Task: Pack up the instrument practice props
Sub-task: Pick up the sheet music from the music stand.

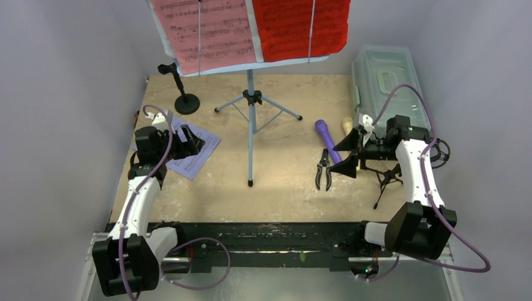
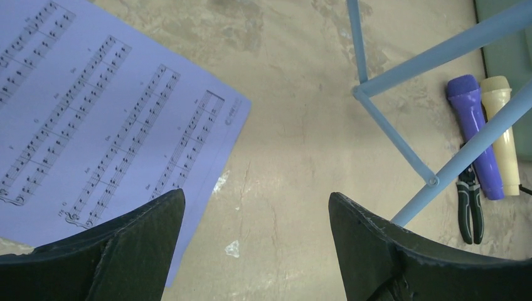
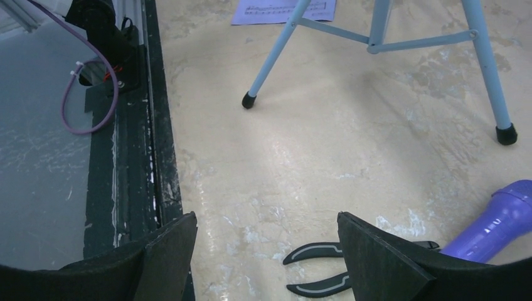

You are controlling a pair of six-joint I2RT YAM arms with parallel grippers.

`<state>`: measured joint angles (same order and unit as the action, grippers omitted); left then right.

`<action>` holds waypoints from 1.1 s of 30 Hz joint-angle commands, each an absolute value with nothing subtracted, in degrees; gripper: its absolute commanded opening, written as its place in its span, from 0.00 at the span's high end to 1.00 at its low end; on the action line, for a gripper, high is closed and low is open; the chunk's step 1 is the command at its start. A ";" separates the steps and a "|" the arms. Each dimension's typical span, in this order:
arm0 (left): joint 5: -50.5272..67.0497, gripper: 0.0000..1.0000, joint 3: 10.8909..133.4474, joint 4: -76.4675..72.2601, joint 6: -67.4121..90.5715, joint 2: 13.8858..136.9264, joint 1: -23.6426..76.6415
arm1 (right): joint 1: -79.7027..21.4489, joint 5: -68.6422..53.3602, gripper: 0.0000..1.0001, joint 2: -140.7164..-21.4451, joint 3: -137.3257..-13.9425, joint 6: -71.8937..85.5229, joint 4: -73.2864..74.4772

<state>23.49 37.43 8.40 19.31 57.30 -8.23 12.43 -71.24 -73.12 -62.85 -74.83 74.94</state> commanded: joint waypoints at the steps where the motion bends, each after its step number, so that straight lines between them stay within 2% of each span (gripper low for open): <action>1: 24.87 0.16 36.50 5.74 17.84 56.43 -7.71 | 12.22 -69.45 0.14 -72.92 -69.21 -75.68 78.06; 13: 24.85 0.16 37.07 5.20 18.04 56.78 -7.57 | 9.39 -65.94 0.14 -76.88 -86.12 -65.20 74.53; 25: 24.71 0.16 37.25 5.19 18.02 57.04 -7.56 | 9.10 -66.98 0.12 -78.20 -104.78 -35.26 53.60; 33: 24.59 0.16 37.27 5.19 18.02 56.98 -7.60 | 9.14 -70.83 0.11 -79.69 -110.29 -14.06 35.28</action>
